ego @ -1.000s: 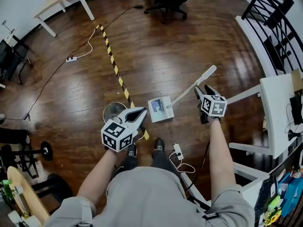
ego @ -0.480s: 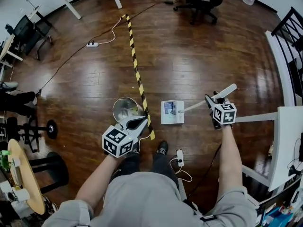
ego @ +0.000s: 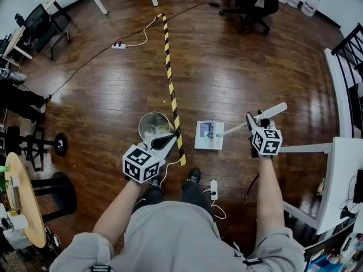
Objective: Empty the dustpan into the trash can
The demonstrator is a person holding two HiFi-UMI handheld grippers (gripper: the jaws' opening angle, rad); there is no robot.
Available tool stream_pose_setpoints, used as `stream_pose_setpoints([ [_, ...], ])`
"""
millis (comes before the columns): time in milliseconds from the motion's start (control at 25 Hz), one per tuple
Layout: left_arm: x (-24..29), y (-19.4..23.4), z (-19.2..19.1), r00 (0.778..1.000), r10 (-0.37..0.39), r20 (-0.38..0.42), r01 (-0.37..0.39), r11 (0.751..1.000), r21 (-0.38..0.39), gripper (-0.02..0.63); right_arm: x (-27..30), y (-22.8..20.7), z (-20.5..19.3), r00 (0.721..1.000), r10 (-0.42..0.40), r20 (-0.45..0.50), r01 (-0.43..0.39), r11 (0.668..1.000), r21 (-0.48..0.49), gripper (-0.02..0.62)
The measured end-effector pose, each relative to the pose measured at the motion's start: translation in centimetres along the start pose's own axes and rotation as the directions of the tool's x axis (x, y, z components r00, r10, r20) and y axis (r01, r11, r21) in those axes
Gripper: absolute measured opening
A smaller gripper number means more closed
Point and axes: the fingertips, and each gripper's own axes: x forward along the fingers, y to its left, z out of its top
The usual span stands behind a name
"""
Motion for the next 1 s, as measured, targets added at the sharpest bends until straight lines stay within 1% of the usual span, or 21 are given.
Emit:
stream_pose_setpoints([
  [160, -2.5, 1.3, -0.1, 1.000, 0.004, 0.030, -0.004, 1.000, 0.009, 0.006, -2.3, 3.4, 4.3, 0.997, -0.009, 0.079, 0.011, 0.999, -0.030, 0.207],
  [280, -5.2, 2.4, -0.6, 0.999, 0.007, 0.037, -0.009, 0.999, 0.049, 0.006, -4.5, 7.2, 8.8, 0.986, 0.007, 0.166, 0.004, 0.998, -0.071, 0.207],
  [360, -7.1, 3.3, -1.0, 0.999, 0.005, 0.042, -0.008, 0.998, 0.062, 0.006, -6.0, 10.0, 12.0, 0.977, 0.017, 0.212, 0.002, 0.996, -0.092, 0.207],
  [480, -10.2, 5.5, -1.5, 0.998, 0.031, 0.063, -0.033, 0.999, 0.042, 0.006, -8.8, 14.2, 16.5, 0.965, 0.035, 0.260, -0.004, 0.993, -0.118, 0.207],
  [640, -13.7, 8.5, -1.4, 0.993, 0.074, 0.097, -0.077, 0.997, 0.029, 0.006, -12.2, 19.5, 22.0, 0.945, 0.087, 0.314, -0.042, 0.988, -0.149, 0.207],
  [840, -17.3, 11.4, -2.0, 0.984, 0.117, 0.134, -0.119, 0.993, 0.004, 0.006, -14.8, 25.1, 26.1, 0.914, 0.154, 0.374, -0.099, 0.982, -0.163, 0.207],
  [920, -18.3, 12.3, -2.2, 0.981, 0.130, 0.143, -0.130, 0.991, -0.009, 0.006, -14.5, 26.7, 27.2, 0.901, 0.169, 0.399, -0.116, 0.981, -0.155, 0.207],
  [1000, -19.0, 12.9, -2.4, 0.978, 0.140, 0.153, -0.139, 0.990, -0.020, 0.006, -13.4, 28.1, 27.5, 0.898, 0.170, 0.405, -0.122, 0.982, -0.144, 0.207],
])
